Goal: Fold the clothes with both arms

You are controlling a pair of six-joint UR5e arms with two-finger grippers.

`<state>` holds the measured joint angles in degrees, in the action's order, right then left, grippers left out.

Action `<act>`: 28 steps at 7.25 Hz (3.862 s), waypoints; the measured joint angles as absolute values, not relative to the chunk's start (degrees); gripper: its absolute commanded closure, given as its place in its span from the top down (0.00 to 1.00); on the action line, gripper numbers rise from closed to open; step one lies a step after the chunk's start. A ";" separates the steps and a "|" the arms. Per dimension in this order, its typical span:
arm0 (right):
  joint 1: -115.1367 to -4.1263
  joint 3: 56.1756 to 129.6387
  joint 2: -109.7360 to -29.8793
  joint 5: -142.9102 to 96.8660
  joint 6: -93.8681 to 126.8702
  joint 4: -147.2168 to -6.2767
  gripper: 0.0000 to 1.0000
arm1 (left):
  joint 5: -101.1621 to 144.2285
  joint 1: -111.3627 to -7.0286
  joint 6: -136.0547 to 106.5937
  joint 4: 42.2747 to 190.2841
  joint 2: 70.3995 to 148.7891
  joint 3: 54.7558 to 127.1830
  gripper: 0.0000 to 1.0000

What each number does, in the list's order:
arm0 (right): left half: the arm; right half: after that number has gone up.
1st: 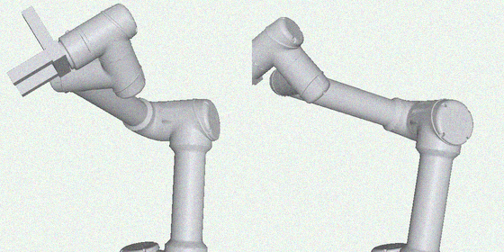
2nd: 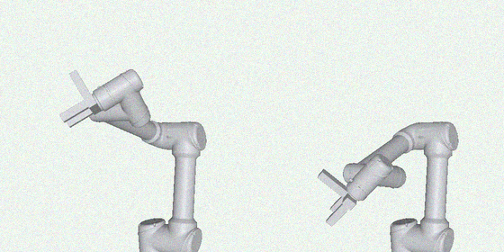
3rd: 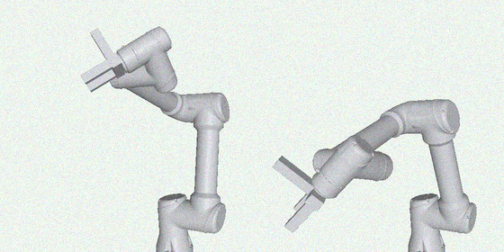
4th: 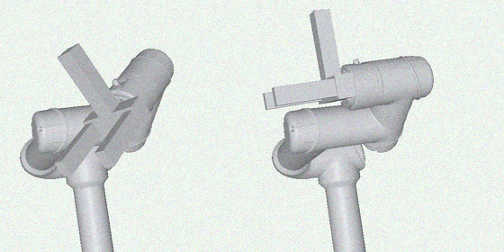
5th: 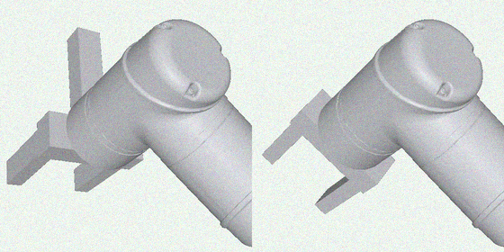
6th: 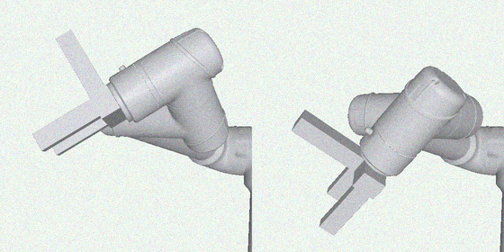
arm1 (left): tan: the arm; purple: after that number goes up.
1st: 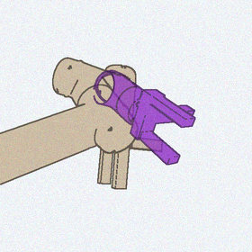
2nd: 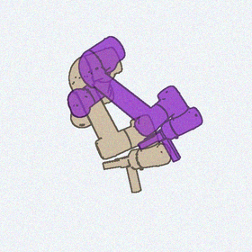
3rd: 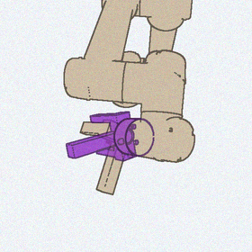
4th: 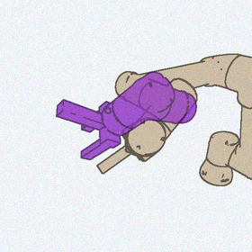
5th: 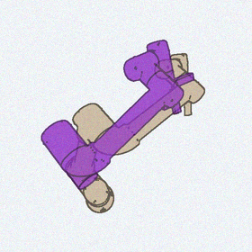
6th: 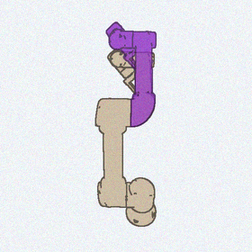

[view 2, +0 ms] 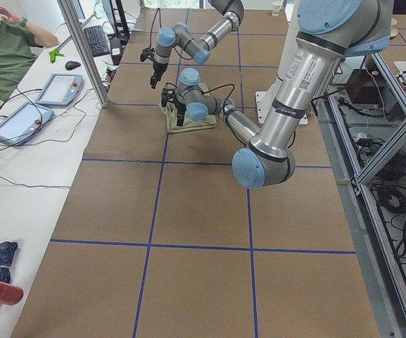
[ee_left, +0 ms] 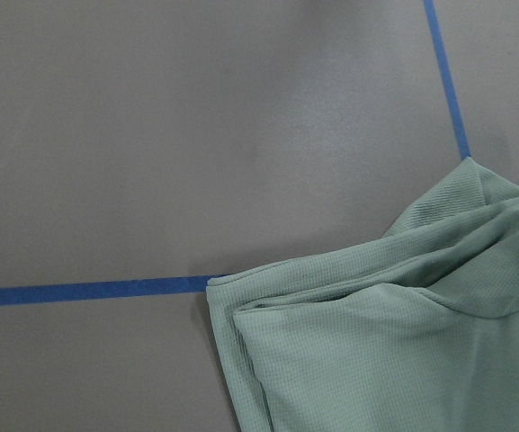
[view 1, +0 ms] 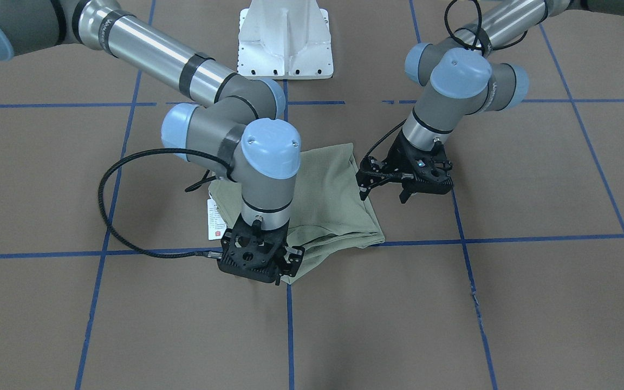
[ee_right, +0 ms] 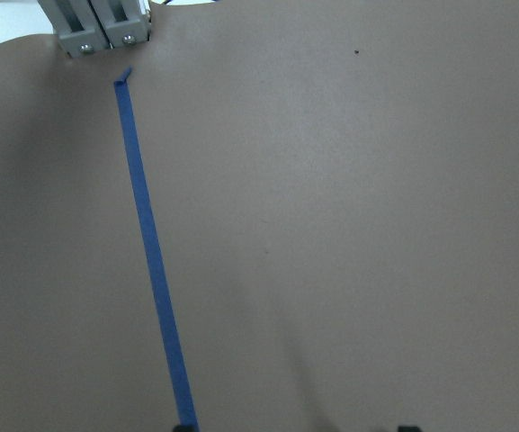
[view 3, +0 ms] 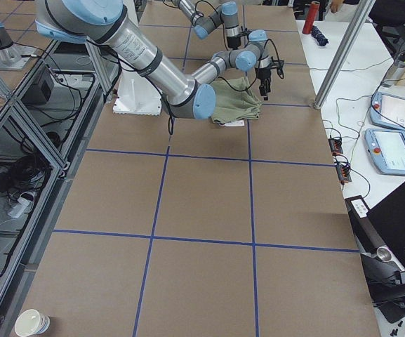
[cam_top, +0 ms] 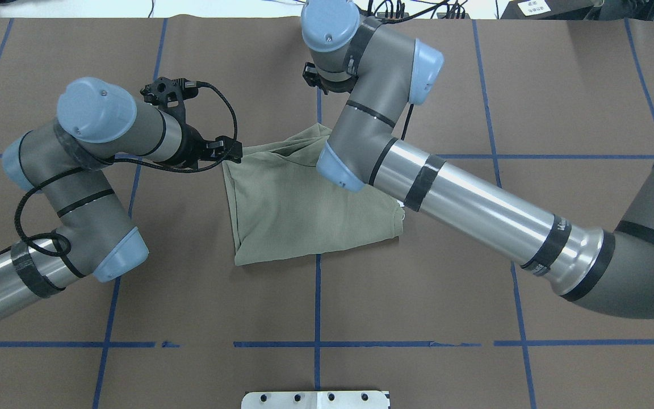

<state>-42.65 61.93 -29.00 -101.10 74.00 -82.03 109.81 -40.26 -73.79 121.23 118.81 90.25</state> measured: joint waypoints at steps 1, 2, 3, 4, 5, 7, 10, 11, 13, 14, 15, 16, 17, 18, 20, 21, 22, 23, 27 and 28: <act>-44.89 62.86 -29.24 -104.91 71.63 -82.50 1.00 | 109.66 -40.00 -79.27 127.03 120.00 85.56 0.66; -45.91 63.34 -29.52 -106.55 70.59 -82.67 1.00 | 109.57 -39.85 -83.09 131.36 120.85 82.19 0.63; -46.30 63.63 -29.75 -107.16 70.22 -82.72 1.00 | 109.53 -39.68 -84.88 133.43 121.33 80.33 0.63; -46.43 63.74 -29.88 -107.33 70.10 -82.76 1.00 | 109.52 -39.56 -85.53 134.23 121.60 79.50 0.63; -46.46 63.77 -29.93 -107.38 70.07 -82.78 1.00 | 109.51 -39.41 -85.74 134.51 121.79 79.17 0.63; -46.44 63.83 -30.02 -107.34 70.11 -82.79 1.00 | 109.51 -38.92 -85.84 134.62 121.94 79.06 0.62; -46.41 63.82 -30.03 -107.32 70.14 -82.77 1.00 | 108.53 -38.12 -85.87 134.51 121.94 79.02 0.37; -46.41 63.82 -30.02 -107.31 70.14 -82.78 1.00 | 108.29 -37.97 -85.87 134.49 121.92 79.02 0.26; -46.41 63.82 -29.98 -107.32 70.10 -82.74 1.00 | 108.13 -37.90 -85.79 134.40 121.83 79.13 0.00; -46.41 63.85 -29.95 -107.31 70.12 -82.72 1.00 | 108.11 -37.90 -85.70 134.32 121.69 79.30 0.00; -46.41 63.88 -29.94 -107.31 70.13 -82.71 1.00 | 108.11 -38.00 -85.53 134.26 121.47 79.53 0.00; -46.41 63.92 -30.04 -107.31 70.12 -82.71 1.00 | 108.12 -38.35 -84.41 134.20 121.15 79.81 0.00; -46.41 64.15 -30.39 -107.31 70.08 -82.71 1.00 | 108.14 -38.85 -81.76 134.18 120.57 80.11 0.00; -46.41 64.58 -30.83 -107.31 70.06 -82.70 1.00 | 108.13 -39.45 -79.16 134.17 119.93 80.26 0.00; -46.42 65.05 -31.24 -107.32 70.05 -82.70 1.00 | 108.00 -40.82 -75.58 134.15 119.57 79.32 0.00; -46.46 65.09 -31.34 -107.31 70.05 -82.70 1.00 | 107.44 -41.25 -74.64 134.29 119.82 78.03 0.00; -46.48 65.12 -31.41 -107.31 70.03 -82.70 1.00 | 106.48 -41.70 -73.25 134.43 120.42 76.66 0.00; -46.52 65.12 -31.44 -107.32 69.99 -82.70 1.00 | 105.81 -42.52 -71.32 134.42 121.62 75.08 0.00; -46.70 65.19 -32.30 -107.44 68.17 -82.72 1.00 | 105.49 -44.58 -65.95 134.62 126.94 69.58 1.00; -47.10 65.27 -32.99 -107.93 64.90 -83.02 1.00 | 106.08 -45.57 -62.30 134.30 126.87 69.63 1.00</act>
<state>-47.10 65.27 -32.99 -107.93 64.90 -83.02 106.08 -45.57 -62.30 134.30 126.87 69.63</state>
